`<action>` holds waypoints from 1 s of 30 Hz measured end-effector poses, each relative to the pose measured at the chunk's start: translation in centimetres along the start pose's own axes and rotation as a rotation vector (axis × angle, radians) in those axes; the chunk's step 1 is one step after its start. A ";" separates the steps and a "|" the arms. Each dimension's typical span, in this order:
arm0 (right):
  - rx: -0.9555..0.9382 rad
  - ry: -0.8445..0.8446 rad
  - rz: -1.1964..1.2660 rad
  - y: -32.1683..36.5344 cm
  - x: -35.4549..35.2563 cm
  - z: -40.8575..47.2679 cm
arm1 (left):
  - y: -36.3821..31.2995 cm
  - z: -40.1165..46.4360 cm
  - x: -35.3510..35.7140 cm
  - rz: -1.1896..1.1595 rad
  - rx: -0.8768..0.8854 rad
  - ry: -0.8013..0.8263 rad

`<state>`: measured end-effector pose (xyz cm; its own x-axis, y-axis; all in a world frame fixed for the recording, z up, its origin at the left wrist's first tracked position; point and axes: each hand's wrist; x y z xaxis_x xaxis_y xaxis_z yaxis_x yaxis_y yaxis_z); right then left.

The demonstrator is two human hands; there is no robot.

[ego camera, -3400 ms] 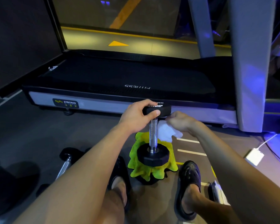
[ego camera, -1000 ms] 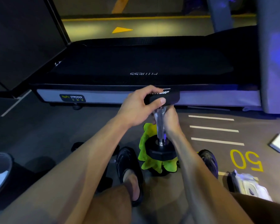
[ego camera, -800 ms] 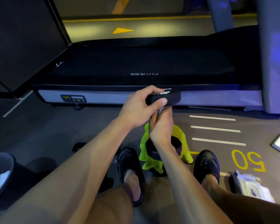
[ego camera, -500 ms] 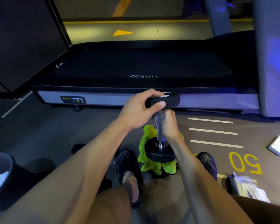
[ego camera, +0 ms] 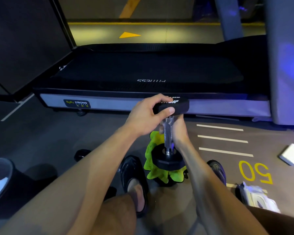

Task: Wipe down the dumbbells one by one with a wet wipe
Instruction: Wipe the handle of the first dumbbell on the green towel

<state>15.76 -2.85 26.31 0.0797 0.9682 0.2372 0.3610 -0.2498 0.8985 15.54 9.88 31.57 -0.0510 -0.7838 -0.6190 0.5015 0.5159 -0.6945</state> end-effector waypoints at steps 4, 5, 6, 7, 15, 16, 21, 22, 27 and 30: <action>-0.303 -0.222 -0.304 -1.5 -0.2 0.7 | -0.1 0.0 0.1 0.005 -0.019 -0.027; -0.306 -0.172 -0.214 -2.0 -0.1 0.9 | -0.2 0.0 0.2 0.007 -0.013 -0.025; -0.258 -0.090 -0.082 -2.1 -0.1 1.2 | -0.2 0.0 0.2 0.002 -0.010 -0.020; -0.185 -0.026 0.019 -1.6 0.2 1.0 | -0.2 -0.1 0.2 -0.015 -0.013 -0.008; 0.146 0.010 -0.366 -3.0 -2.2 0.0 | 0.0 -0.3 0.0 -0.026 -0.011 -0.020; 0.060 -0.110 -0.466 -2.8 -2.0 -0.4 | 0.0 -0.3 0.1 -0.032 -0.014 -0.027; -0.368 -0.291 -0.454 -3.3 1.0 -1.9 | -0.4 -0.3 0.1 0.002 -0.021 -0.034; -0.393 -0.298 -0.539 -4.2 0.9 -1.8 | -0.5 -0.3 0.1 0.005 -0.020 -0.027; -0.183 -0.334 -0.836 -4.1 -1.0 -2.3 | -0.5 -0.4 0.0 -0.003 -0.015 0.004; -0.130 -0.326 -0.811 -2.6 -0.6 -1.7 | -0.4 -0.3 0.0 -0.001 -0.025 -0.020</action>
<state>13.24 -2.78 24.45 0.1131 0.7991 -0.5904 0.3139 0.5351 0.7843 15.02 9.76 31.73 -0.0337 -0.7911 -0.6107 0.4795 0.5233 -0.7044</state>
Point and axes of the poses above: each hand's wrist, its own z-axis towards the middle knuckle, its own x-axis out of the palm, y = z × x, and after that the axes turned 13 degrees about x, right-handed
